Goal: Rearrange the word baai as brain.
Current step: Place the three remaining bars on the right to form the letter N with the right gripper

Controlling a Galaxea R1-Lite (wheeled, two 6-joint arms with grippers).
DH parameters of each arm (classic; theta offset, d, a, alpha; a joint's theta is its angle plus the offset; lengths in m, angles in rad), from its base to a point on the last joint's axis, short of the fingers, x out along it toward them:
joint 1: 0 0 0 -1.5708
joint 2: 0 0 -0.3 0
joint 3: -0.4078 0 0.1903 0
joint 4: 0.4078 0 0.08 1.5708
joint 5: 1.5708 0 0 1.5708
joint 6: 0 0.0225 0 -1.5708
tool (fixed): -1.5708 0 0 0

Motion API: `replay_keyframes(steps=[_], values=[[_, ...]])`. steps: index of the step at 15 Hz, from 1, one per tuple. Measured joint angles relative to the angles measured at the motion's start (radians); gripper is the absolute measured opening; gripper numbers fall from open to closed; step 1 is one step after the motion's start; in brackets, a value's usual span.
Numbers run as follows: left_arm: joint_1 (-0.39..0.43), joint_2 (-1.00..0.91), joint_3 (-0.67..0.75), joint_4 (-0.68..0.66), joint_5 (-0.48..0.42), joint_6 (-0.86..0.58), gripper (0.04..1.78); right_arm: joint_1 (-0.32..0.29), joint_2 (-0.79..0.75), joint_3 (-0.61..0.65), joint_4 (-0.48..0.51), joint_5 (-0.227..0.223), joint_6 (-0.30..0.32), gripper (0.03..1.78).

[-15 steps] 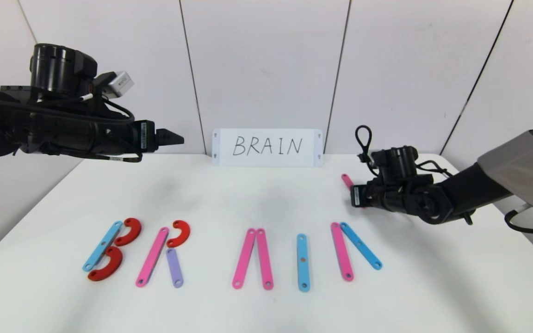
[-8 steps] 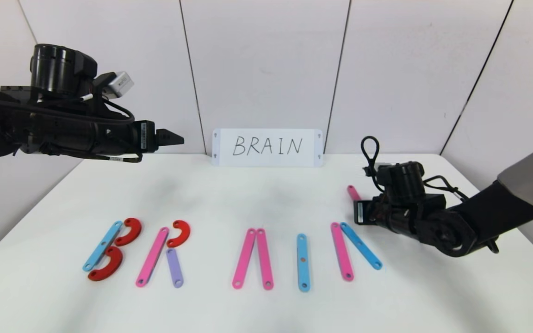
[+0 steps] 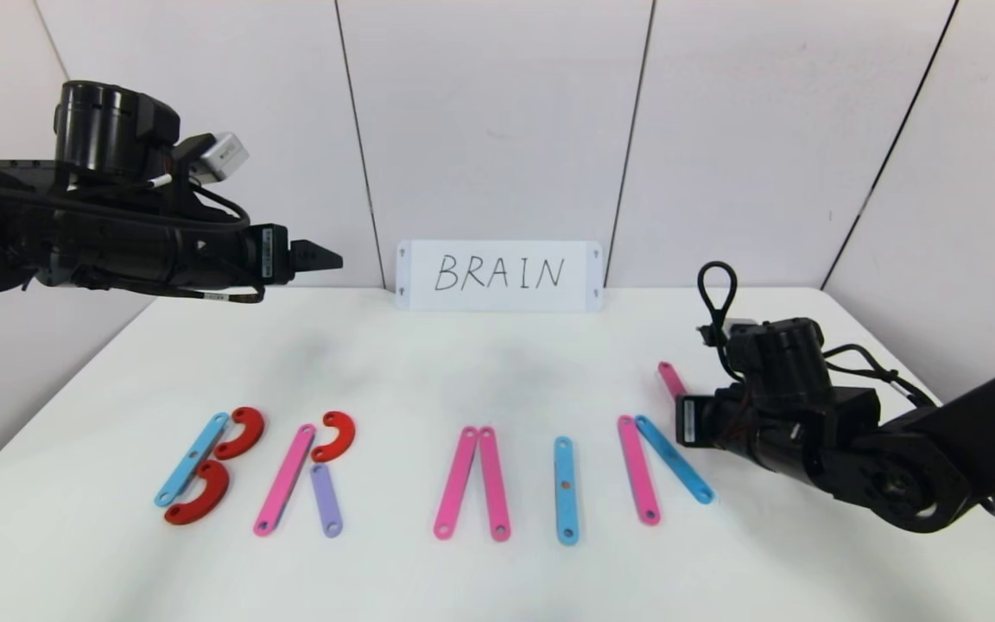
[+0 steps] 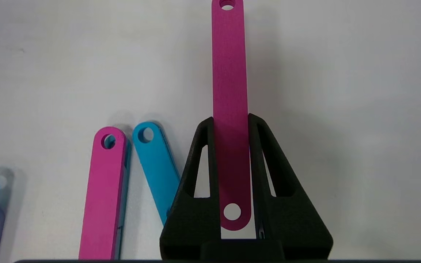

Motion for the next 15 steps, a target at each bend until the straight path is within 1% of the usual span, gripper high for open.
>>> replay_keyframes(steps=[1, 4, 6, 9, 11, 15], values=[[0.0, -0.001, 0.0, 0.0, 0.0, 0.0, 1.74, 0.002, -0.008, 0.014, 0.0, -0.001, 0.017, 0.27], [0.0, -0.002, 0.0, 0.0, 0.0, 0.0, 1.74, 0.003, -0.031, 0.06, -0.002, -0.001, 0.042, 0.27], [-0.002, -0.003, 0.0, 0.0, 0.0, 0.0, 1.74, 0.008, -0.043, 0.084, -0.003, -0.001, 0.08, 0.27], [-0.003, -0.004, 0.001, 0.0, 0.0, 0.0, 1.74, 0.016, -0.049, 0.111, -0.004, -0.004, 0.116, 0.27], [-0.004, -0.004, 0.001, 0.0, 0.0, 0.0, 1.74, 0.026, -0.049, 0.122, -0.003, -0.029, 0.132, 0.27], [-0.004, -0.004, 0.001, 0.001, 0.0, 0.0, 1.74, 0.039, -0.05, 0.146, -0.004, -0.035, 0.145, 0.27]])
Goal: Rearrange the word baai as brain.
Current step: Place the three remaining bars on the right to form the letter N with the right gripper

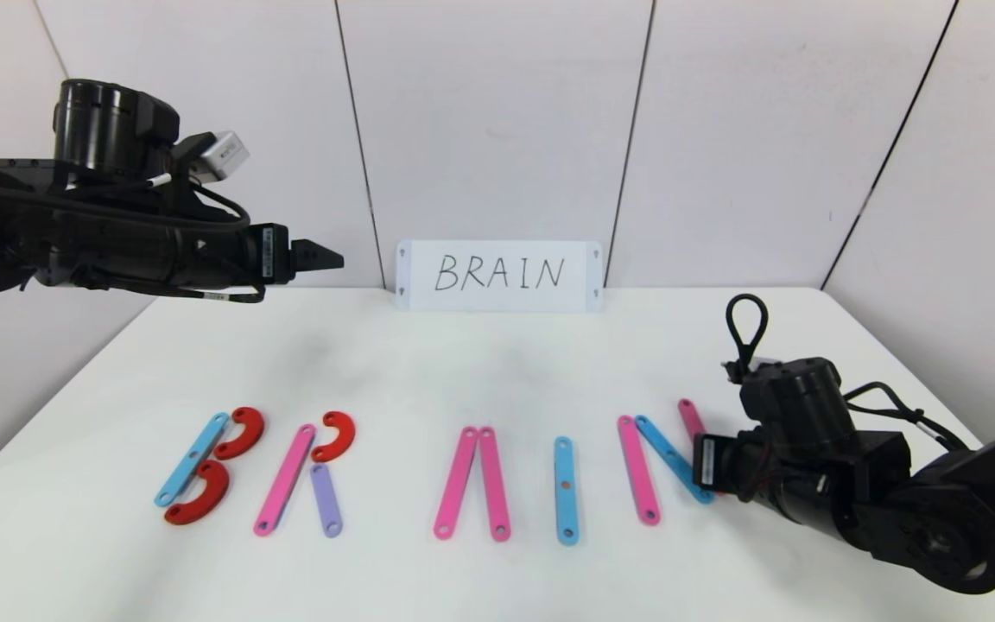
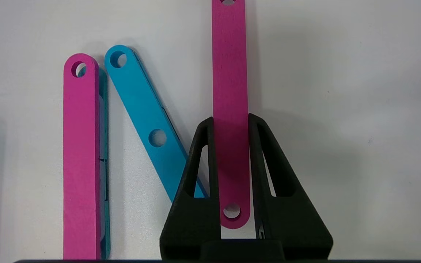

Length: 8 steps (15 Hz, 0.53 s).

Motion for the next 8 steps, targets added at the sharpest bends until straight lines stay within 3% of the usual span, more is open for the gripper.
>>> replay_keyframes(steps=[4, 6, 8], values=[[-0.002, 0.0, 0.0, 0.001, 0.0, 0.0, 1.74, -0.002, -0.01, 0.013, 0.0, 0.0, 0.0, 0.38], [-0.003, 0.0, 0.001, 0.001, 0.0, 0.0, 1.74, -0.007, -0.017, 0.013, 0.0, 0.0, 0.0, 0.57], [-0.004, 0.0, 0.001, 0.001, 0.0, 0.0, 1.74, -0.011, -0.023, 0.013, 0.0, 0.001, -0.001, 0.9]])
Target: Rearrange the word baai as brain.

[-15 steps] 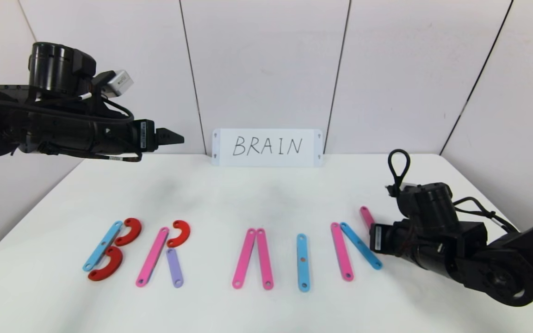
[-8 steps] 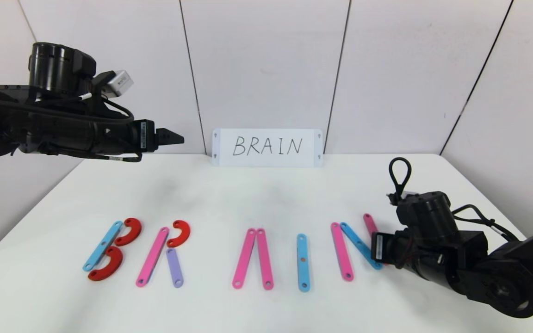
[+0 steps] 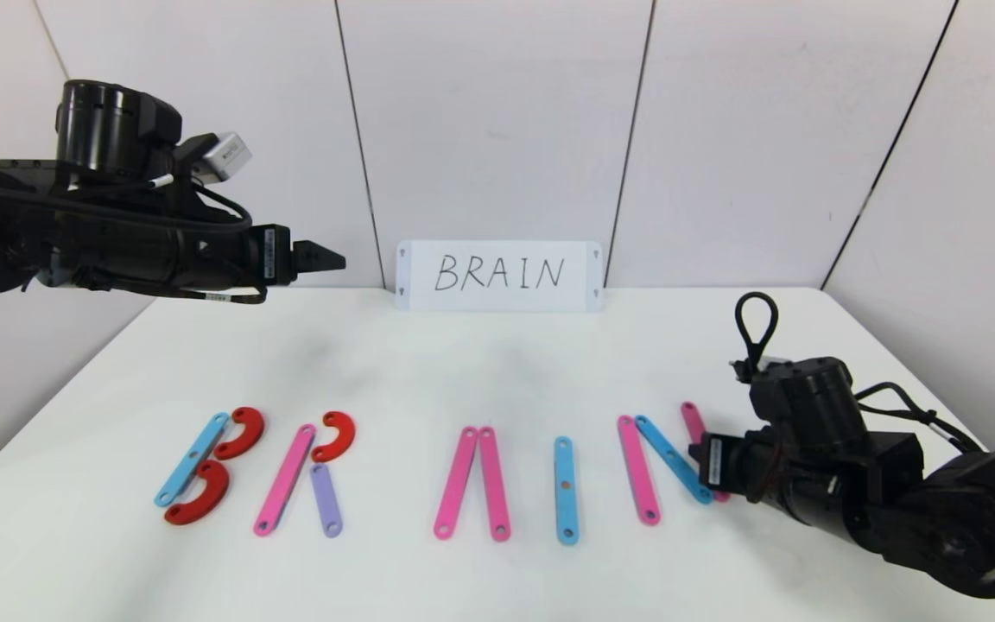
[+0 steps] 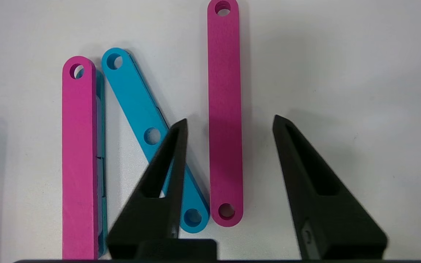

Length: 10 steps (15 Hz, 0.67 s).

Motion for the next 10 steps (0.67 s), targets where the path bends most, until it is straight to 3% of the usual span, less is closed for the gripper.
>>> replay_keyframes(steps=[3, 7, 8, 10], values=[[0.0, 0.0, 0.0, 0.0, 0.0, 0.0, 1.74, -0.002, -0.012, -0.002, 0.0, -0.002, 0.0, 1.39], [0.0, 0.0, 0.001, 0.0, 0.0, 0.0, 1.74, -0.015, -0.066, -0.024, 0.011, 0.016, -0.024, 1.71], [-0.003, 0.0, 0.005, -0.001, 0.001, 0.0, 1.74, -0.029, -0.081, -0.039, 0.015, 0.038, -0.056, 1.73], [-0.01, -0.003, 0.015, -0.001, 0.004, 0.001, 1.74, -0.074, -0.112, -0.064, 0.019, 0.127, -0.153, 1.73]])
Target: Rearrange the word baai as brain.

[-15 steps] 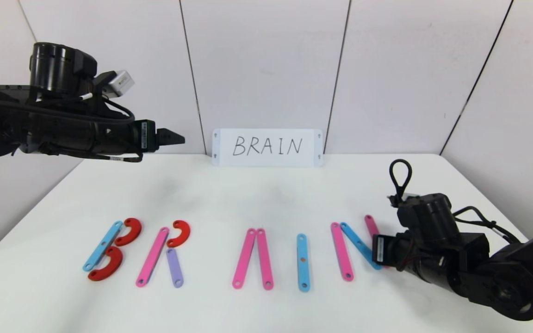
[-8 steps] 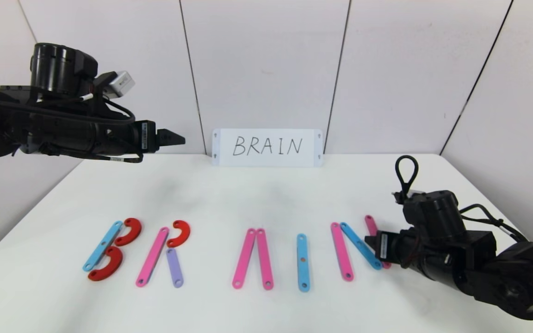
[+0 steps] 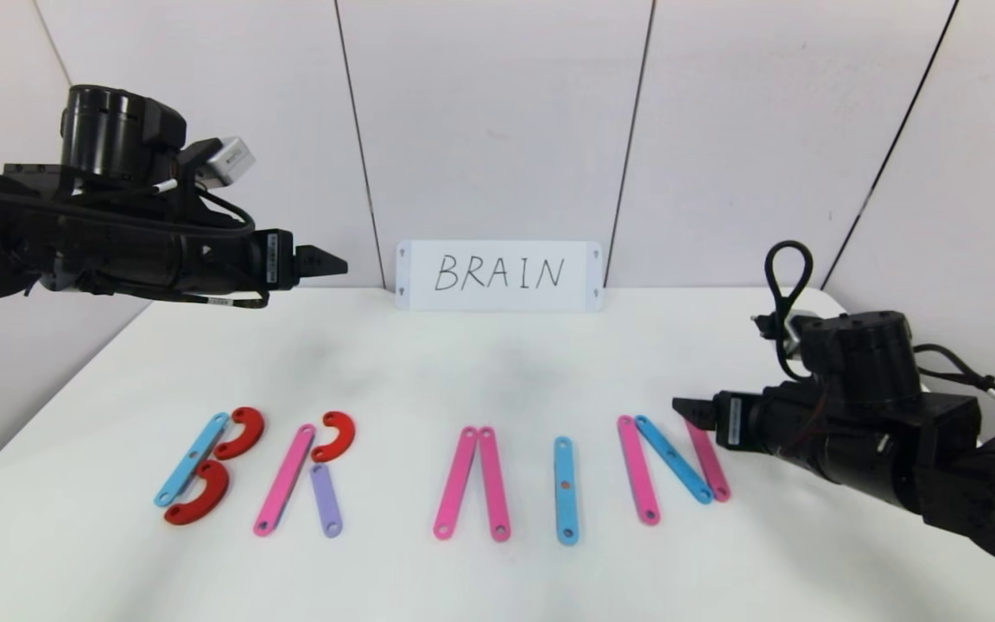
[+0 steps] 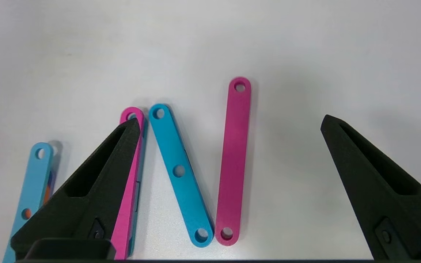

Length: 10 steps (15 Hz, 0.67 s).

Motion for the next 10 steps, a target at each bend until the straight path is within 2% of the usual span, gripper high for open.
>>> replay_keyframes(steps=[1, 3, 4, 5, 10], values=[[-0.004, -0.009, 0.008, 0.0, 0.001, 0.001, 1.74, -0.03, -0.016, -0.01, 0.001, 0.066, -0.04, 1.73], [-0.005, -0.041, 0.035, 0.0, 0.001, 0.018, 1.74, -0.098, -0.057, -0.029, 0.011, 0.232, -0.135, 1.73], [-0.006, -0.065, 0.061, 0.0, 0.001, 0.037, 1.74, -0.12, -0.077, -0.04, 0.028, 0.295, -0.181, 1.73], [-0.008, -0.095, 0.099, -0.001, 0.001, 0.056, 1.74, -0.13, -0.1, -0.046, 0.051, 0.326, -0.212, 1.73], [-0.018, -0.305, 0.319, -0.001, 0.007, 0.095, 1.74, -0.146, -0.279, -0.044, 0.199, 0.331, -0.222, 1.73]])
